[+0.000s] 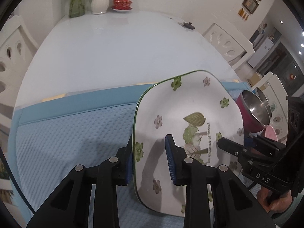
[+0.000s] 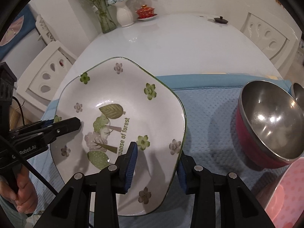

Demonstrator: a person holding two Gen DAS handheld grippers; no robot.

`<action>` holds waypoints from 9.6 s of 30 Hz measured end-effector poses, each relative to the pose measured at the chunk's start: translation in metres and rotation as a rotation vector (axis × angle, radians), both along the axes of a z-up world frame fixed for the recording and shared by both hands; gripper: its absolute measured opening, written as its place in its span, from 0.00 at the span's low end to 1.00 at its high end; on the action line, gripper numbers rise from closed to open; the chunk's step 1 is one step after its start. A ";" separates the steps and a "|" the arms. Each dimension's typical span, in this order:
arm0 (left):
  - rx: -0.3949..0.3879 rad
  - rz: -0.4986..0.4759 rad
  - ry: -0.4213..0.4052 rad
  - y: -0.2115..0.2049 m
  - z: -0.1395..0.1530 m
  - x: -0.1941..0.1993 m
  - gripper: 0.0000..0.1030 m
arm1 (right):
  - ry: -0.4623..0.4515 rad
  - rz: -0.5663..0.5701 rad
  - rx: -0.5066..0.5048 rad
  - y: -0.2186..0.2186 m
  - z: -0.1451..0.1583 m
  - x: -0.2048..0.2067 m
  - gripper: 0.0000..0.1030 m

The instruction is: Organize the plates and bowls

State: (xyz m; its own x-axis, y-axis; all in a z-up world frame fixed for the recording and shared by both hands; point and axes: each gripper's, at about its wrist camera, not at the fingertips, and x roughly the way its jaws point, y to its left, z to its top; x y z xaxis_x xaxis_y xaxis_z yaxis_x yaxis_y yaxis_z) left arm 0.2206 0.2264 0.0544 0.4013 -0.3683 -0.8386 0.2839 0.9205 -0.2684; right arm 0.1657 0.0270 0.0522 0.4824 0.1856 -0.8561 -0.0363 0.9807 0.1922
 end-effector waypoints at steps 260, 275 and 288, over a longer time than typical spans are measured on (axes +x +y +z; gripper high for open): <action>-0.174 0.055 0.082 -0.202 0.071 -0.175 0.22 | 0.053 -0.252 0.088 -0.179 0.062 -0.170 0.24; -0.177 0.299 0.086 -0.162 0.077 -0.255 0.22 | 0.093 -0.049 0.112 -0.136 0.074 -0.212 0.24; -0.158 0.426 0.175 -0.133 0.032 -0.286 0.22 | 0.267 0.067 0.106 -0.101 0.020 -0.222 0.25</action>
State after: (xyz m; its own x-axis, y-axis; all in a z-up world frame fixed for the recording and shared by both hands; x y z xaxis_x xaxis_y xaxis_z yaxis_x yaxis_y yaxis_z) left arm -0.0655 0.0934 0.0868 0.4021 -0.3304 -0.8539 -0.1709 0.8892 -0.4245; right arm -0.0561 -0.0741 0.0722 0.2264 0.3042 -0.9253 -0.0346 0.9519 0.3045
